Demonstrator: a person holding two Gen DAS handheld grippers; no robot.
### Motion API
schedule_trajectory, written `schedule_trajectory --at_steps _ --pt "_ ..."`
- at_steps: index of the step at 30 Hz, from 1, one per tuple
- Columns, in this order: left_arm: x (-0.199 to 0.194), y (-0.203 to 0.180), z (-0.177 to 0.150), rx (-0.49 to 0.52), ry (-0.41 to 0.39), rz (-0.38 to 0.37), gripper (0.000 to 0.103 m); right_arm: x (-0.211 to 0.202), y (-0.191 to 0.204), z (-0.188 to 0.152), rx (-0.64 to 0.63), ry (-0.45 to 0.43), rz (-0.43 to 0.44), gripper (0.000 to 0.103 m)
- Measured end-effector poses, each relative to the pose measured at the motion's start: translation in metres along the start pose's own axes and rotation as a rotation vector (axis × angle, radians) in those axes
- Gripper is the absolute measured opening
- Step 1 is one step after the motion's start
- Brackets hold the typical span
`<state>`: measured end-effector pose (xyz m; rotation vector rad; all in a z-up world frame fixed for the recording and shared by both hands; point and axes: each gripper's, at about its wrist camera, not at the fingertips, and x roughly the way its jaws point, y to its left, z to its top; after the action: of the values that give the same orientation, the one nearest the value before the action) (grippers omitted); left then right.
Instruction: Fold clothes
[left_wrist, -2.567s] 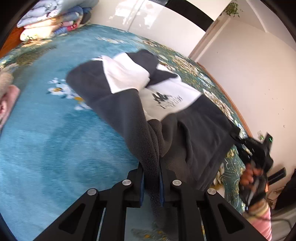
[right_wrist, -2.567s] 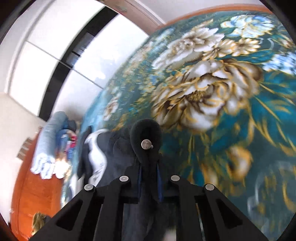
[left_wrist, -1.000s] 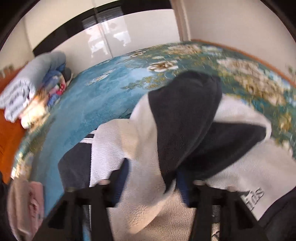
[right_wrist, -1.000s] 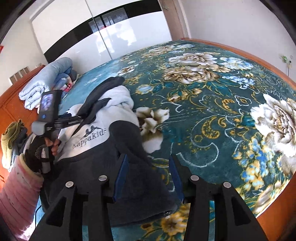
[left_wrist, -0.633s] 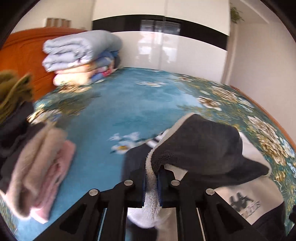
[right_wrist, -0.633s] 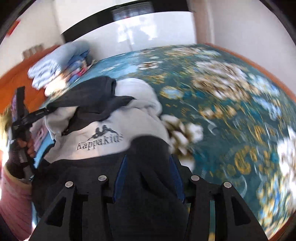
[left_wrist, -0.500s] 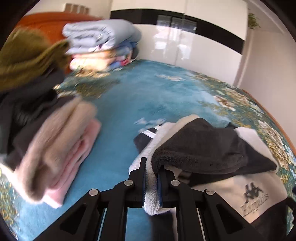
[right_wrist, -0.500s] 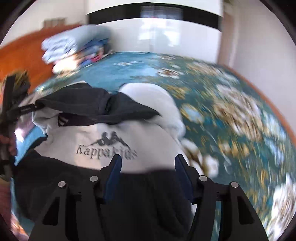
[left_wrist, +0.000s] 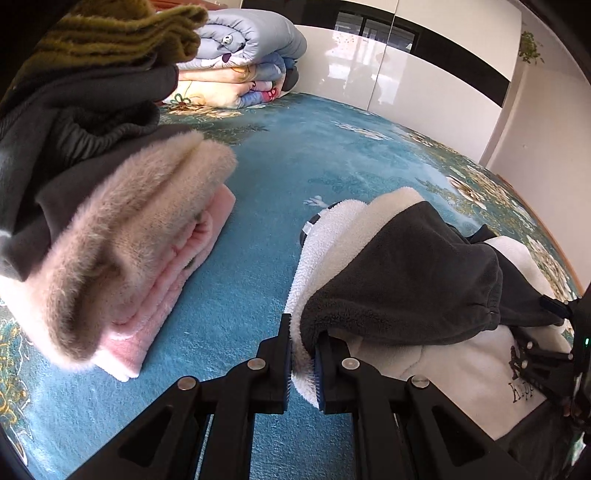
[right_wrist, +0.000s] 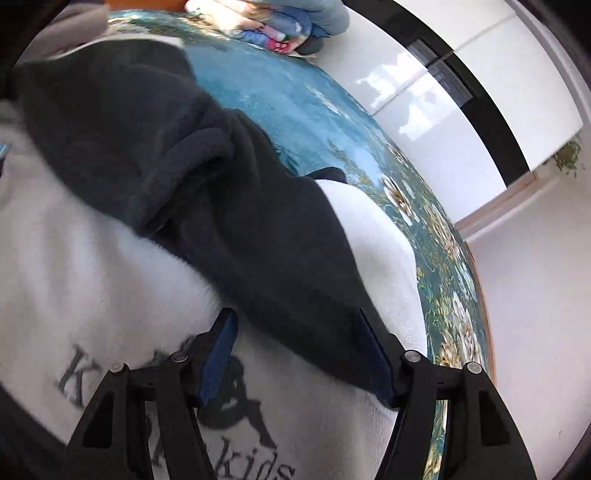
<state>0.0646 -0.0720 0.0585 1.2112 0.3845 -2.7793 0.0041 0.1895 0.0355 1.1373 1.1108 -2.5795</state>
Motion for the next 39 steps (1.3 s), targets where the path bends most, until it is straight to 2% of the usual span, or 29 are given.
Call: schedule_trajectory --at_steps 1,2,3,6,9,13,14,17,20,23,26,29,31,33,35,39 --pt "0.001 0.0 0.0 -0.003 0.003 -0.003 0.011 0.001 -0.006 0.002 0.037 0.0 0.004 0.053" --pt "0.001 0.0 0.0 -0.002 0.005 -0.004 0.011 0.002 -0.019 0.004 0.105 0.006 0.015 0.033" --pt "0.001 0.0 -0.001 0.0 0.005 -0.005 0.011 0.001 -0.031 0.004 0.167 0.007 0.036 0.02" --pt "0.0 0.002 0.0 -0.004 0.003 -0.014 0.011 -0.008 -0.079 -0.002 0.38 -0.028 0.138 0.013" --pt "0.0 0.006 -0.001 -0.016 0.007 -0.026 0.011 -0.022 -0.148 -0.032 0.655 -0.094 0.205 0.011" --pt "0.004 0.007 -0.002 -0.024 0.016 -0.028 0.012 -0.034 -0.242 -0.112 1.077 -0.166 0.189 0.01" --pt "0.006 0.006 -0.002 -0.025 0.02 -0.023 0.012 -0.029 -0.262 -0.143 1.191 -0.154 0.193 0.01" --pt "0.01 0.004 0.0 -0.029 0.027 -0.015 0.012 -0.006 -0.283 -0.205 1.378 -0.088 0.209 0.009" --pt "0.01 0.0 0.006 -0.021 0.026 -0.004 0.011 0.006 -0.279 -0.244 1.484 -0.046 0.228 0.008" --pt "0.006 -0.009 0.019 0.012 0.003 0.002 0.011 0.008 -0.284 -0.269 1.576 -0.068 0.248 0.007" --pt "-0.009 -0.021 0.038 0.037 -0.055 -0.021 0.01 0.002 -0.291 -0.269 1.568 -0.093 0.248 0.007" --pt "-0.028 -0.024 0.058 0.013 -0.114 -0.072 0.01 -0.014 -0.307 -0.269 1.549 -0.152 0.222 0.007" --pt "-0.031 -0.018 0.064 -0.012 -0.115 -0.09 0.01 -0.024 -0.321 -0.276 1.553 -0.185 0.196 0.006" --pt "-0.019 -0.009 0.061 -0.05 -0.06 -0.118 0.011 -0.029 -0.334 -0.286 1.568 -0.202 0.162 0.006" --pt "0.003 0.005 0.052 -0.113 0.018 -0.154 0.011 -0.03 -0.34 -0.305 1.607 -0.18 0.135 0.006" --pt "0.031 0.036 0.033 -0.273 0.133 -0.206 0.012 -0.016 -0.329 -0.325 1.594 -0.087 0.198 0.007"
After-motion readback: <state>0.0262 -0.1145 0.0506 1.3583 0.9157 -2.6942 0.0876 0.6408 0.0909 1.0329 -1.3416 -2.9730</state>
